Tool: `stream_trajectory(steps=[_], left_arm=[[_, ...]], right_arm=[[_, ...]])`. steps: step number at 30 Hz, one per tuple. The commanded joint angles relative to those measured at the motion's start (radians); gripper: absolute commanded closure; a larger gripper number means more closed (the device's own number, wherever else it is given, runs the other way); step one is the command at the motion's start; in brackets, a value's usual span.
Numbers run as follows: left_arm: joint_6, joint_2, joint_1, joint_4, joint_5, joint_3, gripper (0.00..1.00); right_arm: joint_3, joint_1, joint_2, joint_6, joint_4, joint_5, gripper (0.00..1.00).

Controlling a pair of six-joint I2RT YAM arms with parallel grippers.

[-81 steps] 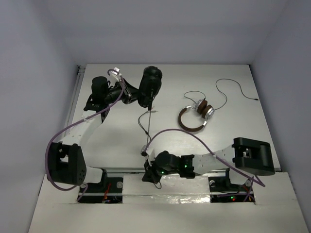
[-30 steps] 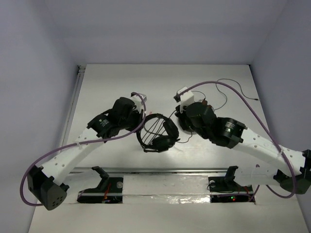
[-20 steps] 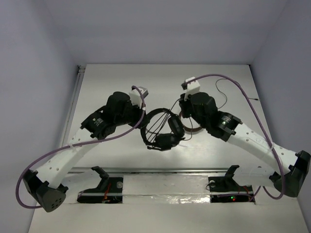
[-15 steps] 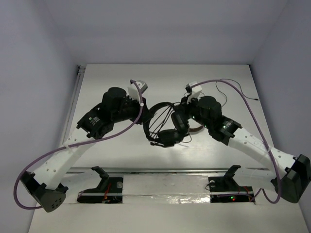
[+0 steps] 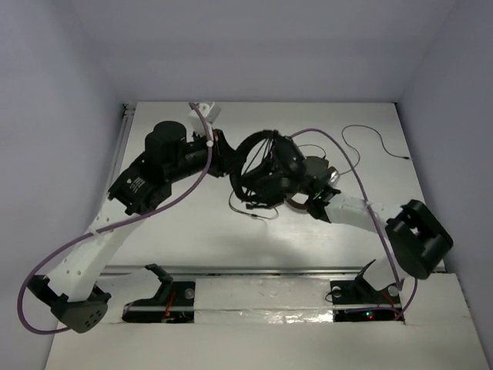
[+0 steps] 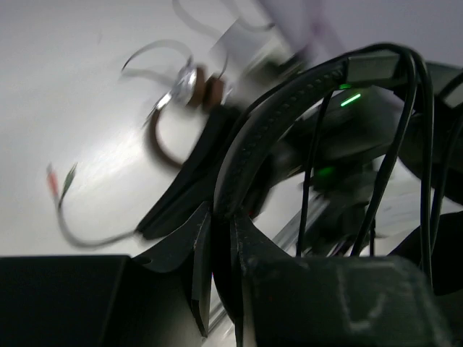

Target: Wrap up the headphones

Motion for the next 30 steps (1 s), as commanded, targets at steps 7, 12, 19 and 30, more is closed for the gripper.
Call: stream_trajectory(steps=[7,12,19,30], left_arm=[[-0.158,0.012,-0.008,0.309,0.006,0.191,1.00],[-0.187,0.012,0.001,0.321,-0.040,0.214,1.00],[-0.207,0.032,0.001,0.303,-0.183,0.301,1.00],[-0.201,0.108,0.022,0.342,-0.480,0.276,1.00]], right_arm=[[-0.088,0.024,0.160,0.165,0.293,-0.200,0.79],[-0.157,0.024,0.146,0.171,0.324,-0.182,0.83],[-0.200,0.058,0.211,0.245,0.422,-0.162,0.83],[-0.304,0.237,0.159,0.268,0.314,0.015,1.00]])
